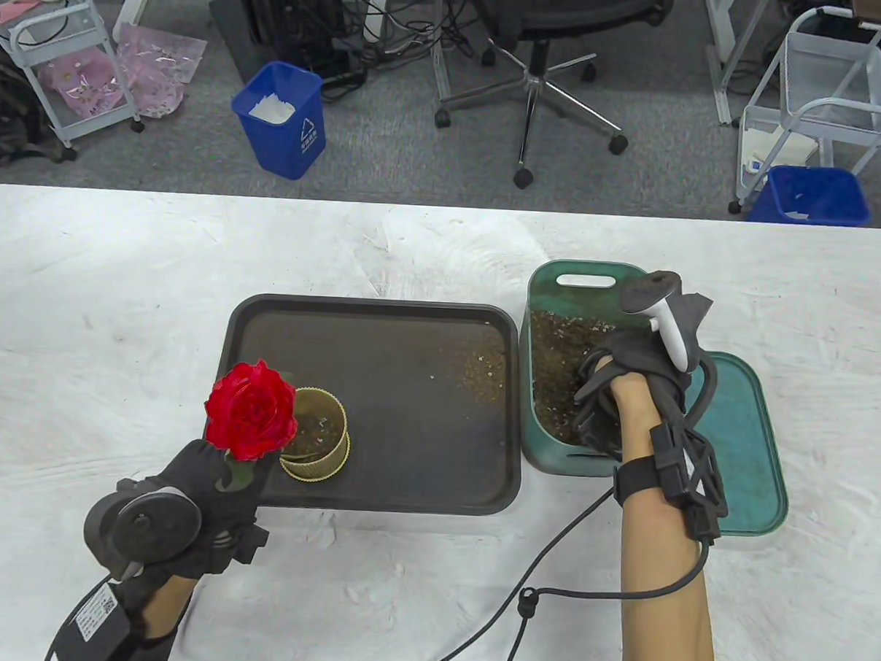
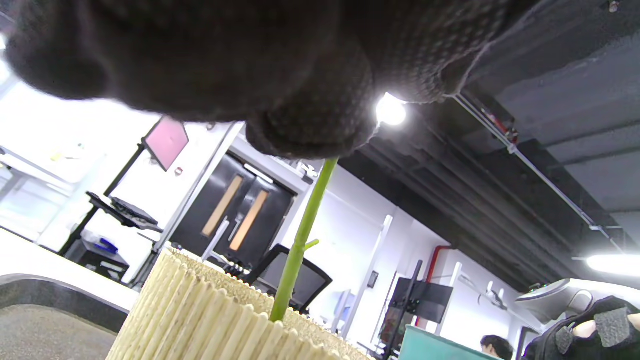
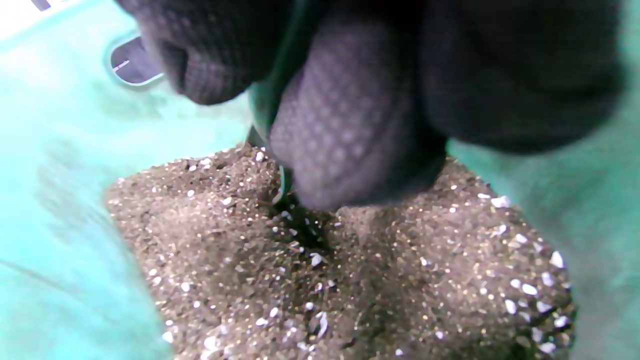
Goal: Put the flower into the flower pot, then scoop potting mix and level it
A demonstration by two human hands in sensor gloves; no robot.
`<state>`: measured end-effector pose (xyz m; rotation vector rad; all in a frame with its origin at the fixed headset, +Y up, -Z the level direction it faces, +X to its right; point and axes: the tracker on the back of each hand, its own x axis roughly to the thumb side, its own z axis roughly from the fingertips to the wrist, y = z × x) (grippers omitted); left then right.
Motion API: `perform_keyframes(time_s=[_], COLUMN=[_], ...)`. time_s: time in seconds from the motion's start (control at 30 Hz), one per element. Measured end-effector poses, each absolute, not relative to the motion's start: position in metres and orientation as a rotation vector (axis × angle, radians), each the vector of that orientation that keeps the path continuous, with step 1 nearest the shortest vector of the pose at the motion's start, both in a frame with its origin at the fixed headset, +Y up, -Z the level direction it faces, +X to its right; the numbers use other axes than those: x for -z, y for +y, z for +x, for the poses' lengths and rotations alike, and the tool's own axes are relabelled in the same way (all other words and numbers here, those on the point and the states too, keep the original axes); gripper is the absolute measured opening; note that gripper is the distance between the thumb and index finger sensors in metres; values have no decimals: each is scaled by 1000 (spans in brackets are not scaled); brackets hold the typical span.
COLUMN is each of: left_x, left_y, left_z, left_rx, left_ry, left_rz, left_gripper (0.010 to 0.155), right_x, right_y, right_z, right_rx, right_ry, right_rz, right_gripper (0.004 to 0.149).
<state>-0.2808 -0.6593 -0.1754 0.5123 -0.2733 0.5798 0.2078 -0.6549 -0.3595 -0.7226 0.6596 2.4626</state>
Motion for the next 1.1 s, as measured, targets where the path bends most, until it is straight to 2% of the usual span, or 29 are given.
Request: perform_keyframes(time_s=[0.13, 0.53, 1.1], left_x=[175, 175, 172], left_y=[-660, -659, -658], left_z=[-280, -279, -275], left_rx=[-577, -573, -545], left_ry=[-272, -289, -312], left_rz=[514, 511, 518], left_gripper=[43, 44, 43], right_x=[357, 333, 298], right_y=[-657, -661, -636], right_z=[207, 231, 238], right_rx=[-2322, -2075, -1850], right_ry=[736, 820, 609], right_rz=[-634, -596, -568], right_gripper=[53, 53, 52])
